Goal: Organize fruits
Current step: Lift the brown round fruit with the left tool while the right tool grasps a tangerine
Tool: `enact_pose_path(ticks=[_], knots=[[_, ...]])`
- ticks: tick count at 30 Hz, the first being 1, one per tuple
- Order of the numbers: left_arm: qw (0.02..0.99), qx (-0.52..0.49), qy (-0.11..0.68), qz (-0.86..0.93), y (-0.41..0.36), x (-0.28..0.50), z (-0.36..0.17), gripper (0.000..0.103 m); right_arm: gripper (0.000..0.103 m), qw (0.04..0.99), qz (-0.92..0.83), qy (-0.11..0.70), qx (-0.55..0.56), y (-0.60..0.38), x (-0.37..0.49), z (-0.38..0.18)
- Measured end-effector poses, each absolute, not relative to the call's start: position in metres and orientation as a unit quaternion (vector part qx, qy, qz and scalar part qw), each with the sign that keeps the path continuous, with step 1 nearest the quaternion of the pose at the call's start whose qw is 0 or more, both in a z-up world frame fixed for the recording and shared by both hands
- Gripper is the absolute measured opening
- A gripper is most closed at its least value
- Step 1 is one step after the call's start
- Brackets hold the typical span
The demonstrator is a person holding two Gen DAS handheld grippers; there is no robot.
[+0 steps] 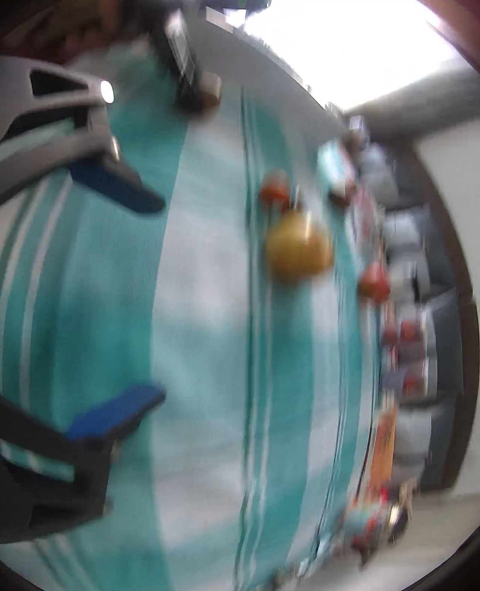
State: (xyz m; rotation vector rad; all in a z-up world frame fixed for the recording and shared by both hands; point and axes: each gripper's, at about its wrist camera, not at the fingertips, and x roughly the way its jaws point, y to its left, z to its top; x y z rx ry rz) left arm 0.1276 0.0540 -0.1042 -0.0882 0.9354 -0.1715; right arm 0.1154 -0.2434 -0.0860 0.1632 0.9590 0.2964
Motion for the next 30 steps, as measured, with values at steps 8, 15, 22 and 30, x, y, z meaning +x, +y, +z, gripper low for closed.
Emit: enact_pose_path(ticks=[8,15,22,30], knots=[[0.896,-0.057,0.436,-0.065,0.096,0.099,-0.102,0.05,0.056,0.852,0.176,0.482,0.105,-0.142,0.197,-0.088],[0.893,-0.075,0.438,-0.068,0.108,0.103,-0.107,0.05,0.025,0.852,0.054,0.498,0.151,-0.133,0.23,-0.104],[0.888,-0.101,0.442,-0.074,0.115,0.104,-0.106,0.05,0.01,0.862,0.097,0.462,0.188,-0.155,0.202,-0.083],[0.885,-0.11,0.446,-0.072,0.115,0.101,-0.107,0.05,0.012,0.865,0.162,0.468,0.078,-0.132,0.199,-0.082]])
